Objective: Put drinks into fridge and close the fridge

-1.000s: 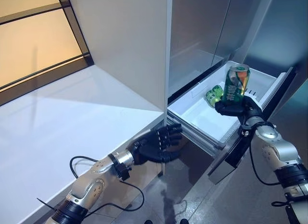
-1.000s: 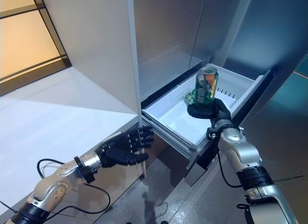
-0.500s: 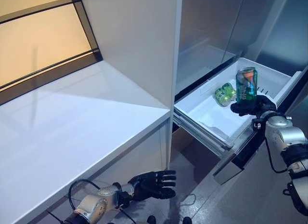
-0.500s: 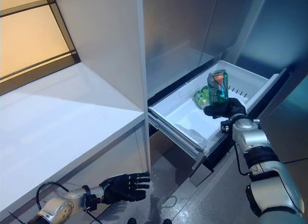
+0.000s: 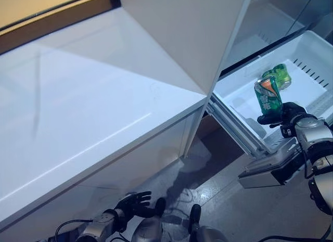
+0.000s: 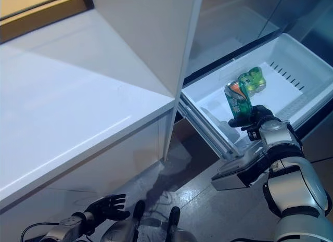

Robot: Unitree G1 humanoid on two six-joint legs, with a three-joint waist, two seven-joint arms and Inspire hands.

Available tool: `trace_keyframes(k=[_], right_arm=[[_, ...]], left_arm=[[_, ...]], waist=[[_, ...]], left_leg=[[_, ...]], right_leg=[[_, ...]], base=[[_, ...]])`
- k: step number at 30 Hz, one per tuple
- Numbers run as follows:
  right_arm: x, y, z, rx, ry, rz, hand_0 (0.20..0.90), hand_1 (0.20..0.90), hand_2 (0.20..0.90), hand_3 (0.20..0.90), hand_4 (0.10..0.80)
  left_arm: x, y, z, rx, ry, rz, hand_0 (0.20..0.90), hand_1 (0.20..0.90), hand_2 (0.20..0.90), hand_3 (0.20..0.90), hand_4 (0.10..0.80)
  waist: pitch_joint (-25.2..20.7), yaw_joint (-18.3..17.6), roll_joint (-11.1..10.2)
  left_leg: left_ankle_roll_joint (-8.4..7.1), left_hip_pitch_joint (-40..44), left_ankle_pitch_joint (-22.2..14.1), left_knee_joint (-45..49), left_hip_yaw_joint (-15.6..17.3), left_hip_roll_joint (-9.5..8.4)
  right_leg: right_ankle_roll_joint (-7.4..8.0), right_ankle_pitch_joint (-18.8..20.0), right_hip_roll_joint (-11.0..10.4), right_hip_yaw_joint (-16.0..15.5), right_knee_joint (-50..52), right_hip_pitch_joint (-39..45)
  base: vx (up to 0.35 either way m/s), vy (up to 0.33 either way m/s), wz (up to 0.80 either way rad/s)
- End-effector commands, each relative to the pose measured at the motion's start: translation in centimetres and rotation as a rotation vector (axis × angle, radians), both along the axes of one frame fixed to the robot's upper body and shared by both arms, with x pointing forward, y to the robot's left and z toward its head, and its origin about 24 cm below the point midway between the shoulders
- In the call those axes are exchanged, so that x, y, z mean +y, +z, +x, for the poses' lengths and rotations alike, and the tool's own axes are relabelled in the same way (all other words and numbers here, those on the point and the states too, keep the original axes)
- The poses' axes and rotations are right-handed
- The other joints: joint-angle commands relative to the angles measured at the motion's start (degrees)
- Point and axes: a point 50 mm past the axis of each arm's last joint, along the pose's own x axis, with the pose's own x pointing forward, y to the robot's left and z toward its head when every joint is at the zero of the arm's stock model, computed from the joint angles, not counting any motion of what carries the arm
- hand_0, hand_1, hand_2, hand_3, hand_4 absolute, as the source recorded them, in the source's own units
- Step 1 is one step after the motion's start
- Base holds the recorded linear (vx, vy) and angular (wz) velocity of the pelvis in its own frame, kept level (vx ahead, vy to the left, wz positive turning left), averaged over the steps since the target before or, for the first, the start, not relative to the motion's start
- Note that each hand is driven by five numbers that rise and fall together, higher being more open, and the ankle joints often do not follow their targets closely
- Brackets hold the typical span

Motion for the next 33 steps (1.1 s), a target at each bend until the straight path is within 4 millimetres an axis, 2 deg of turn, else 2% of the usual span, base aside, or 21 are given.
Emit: trace_keyframes(k=[1,6,12,13,14,15,20,26,31,33], right_arm=[[-2.1,9.8,0.3,-0.197,-0.031,-0.181,0.300,0.300,0.300,0.200,0.100],[-2.2,9.1,0.3,-0.118,-0.003,-0.206,0.300,0.300,0.300,0.200,0.100],[-1.6,8.9,0.6,-0.044,0.039,-0.230,0.312,0.312,0.312,0.214,0.114],[-1.5,8.7,0.6,-0.024,0.048,-0.229,0.458,0.458,0.458,0.384,0.284],[-1.4,8.6,0.7,-0.011,0.049,-0.229,0.829,0.829,0.829,0.818,0.718],[-1.4,8.5,0.7,0.001,0.049,-0.230,0.900,0.900,0.900,0.900,0.800],[-1.1,8.4,0.9,0.008,0.056,-0.225,0.900,0.900,0.900,0.900,0.800],[-0.5,9.1,1.3,-0.063,0.069,-0.204,0.900,0.900,0.900,0.900,0.800],[1.0,11.7,1.7,-0.260,0.089,-0.158,0.900,0.900,0.900,0.900,0.800],[1.8,14.1,1.5,-0.475,0.083,-0.124,0.900,0.900,0.900,0.900,0.800]], left_arm=[[0.0,0.6,1.0,-0.073,-0.038,0.037,0.900,0.900,0.900,0.900,0.800],[1.1,0.1,0.4,-0.044,-0.001,0.062,0.900,0.900,0.900,0.900,0.800],[0.3,0.8,1.7,-0.102,0.009,0.005,0.900,0.900,0.900,0.900,0.800],[-0.1,1.0,2.1,-0.118,0.000,-0.007,0.900,0.900,0.900,0.900,0.800],[-0.2,1.1,2.3,-0.125,-0.004,-0.012,0.900,0.900,0.900,0.900,0.800],[-0.4,1.2,2.5,-0.134,-0.009,-0.019,0.900,0.900,0.900,0.900,0.800],[-1.1,1.6,3.3,-0.154,-0.025,-0.032,0.900,0.900,0.900,0.900,0.800],[-0.7,1.4,2.9,-0.128,-0.020,-0.006,0.900,0.900,0.900,0.900,0.800],[0.1,1.0,2.1,-0.100,0.018,0.020,0.900,0.900,0.900,0.900,0.800],[0.3,0.8,1.7,-0.096,0.039,0.022,0.900,0.900,0.900,0.900,0.800]], waist=[[-2.63,1.00,-1.64],[-0.58,1.19,-0.65],[1.02,1.48,0.16],[1.32,1.54,0.30],[1.45,1.57,0.36],[1.62,1.61,0.45],[2.02,1.67,0.61],[1.91,1.40,0.35],[1.48,0.35,-0.30],[1.10,-0.47,-0.66]], left_leg=[[2.41,-2.36,-1.86,2.61,-0.81,-1.51],[2.16,-4.19,-1.44,3.12,-1.14,-1.75],[1.76,-5.78,-1.06,3.54,-1.35,-1.90],[1.68,-6.08,-0.93,3.57,-1.47,-1.93],[1.63,-6.22,-0.86,3.57,-1.48,-1.91],[1.54,-6.40,-0.78,3.56,-1.41,-1.84],[1.38,-6.77,-0.48,3.28,-1.40,-1.76],[1.17,-6.50,-0.47,3.18,-0.89,-1.48],[1.01,-5.62,-0.63,2.98,-0.01,-1.06],[1.01,-5.12,-0.82,2.88,0.53,-0.89]], right_leg=[[0.05,-0.68,-0.03,1.88,4.83,-2.01],[-0.39,-0.85,-0.04,1.50,5.44,-3.75],[-0.73,-1.04,-0.20,0.95,5.90,-5.13],[-0.83,-1.08,-0.16,0.87,6.06,-5.41],[-0.87,-1.10,-0.15,0.79,6.13,-5.52],[-0.89,-1.15,-0.18,0.67,6.15,-5.63],[-0.99,-1.19,-0.08,0.31,6.32,-6.16],[-1.02,-1.28,0.05,0.19,6.67,-6.26],[-1.01,-1.40,0.36,0.72,6.99,-5.96],[-0.99,-1.43,0.49,1.11,7.10,-5.78]], base=[[-0.063,0.002,0.08],[-0.065,0.014,0.03],[-0.047,0.006,0.01],[-0.031,-0.007,0.02],[-0.040,-0.006,0.02],[-0.038,-0.003,0.01],[-0.028,-0.003,0.01],[-0.003,-0.001,0.02],[0.000,0.000,0.00],[0.006,0.046,-0.02]])
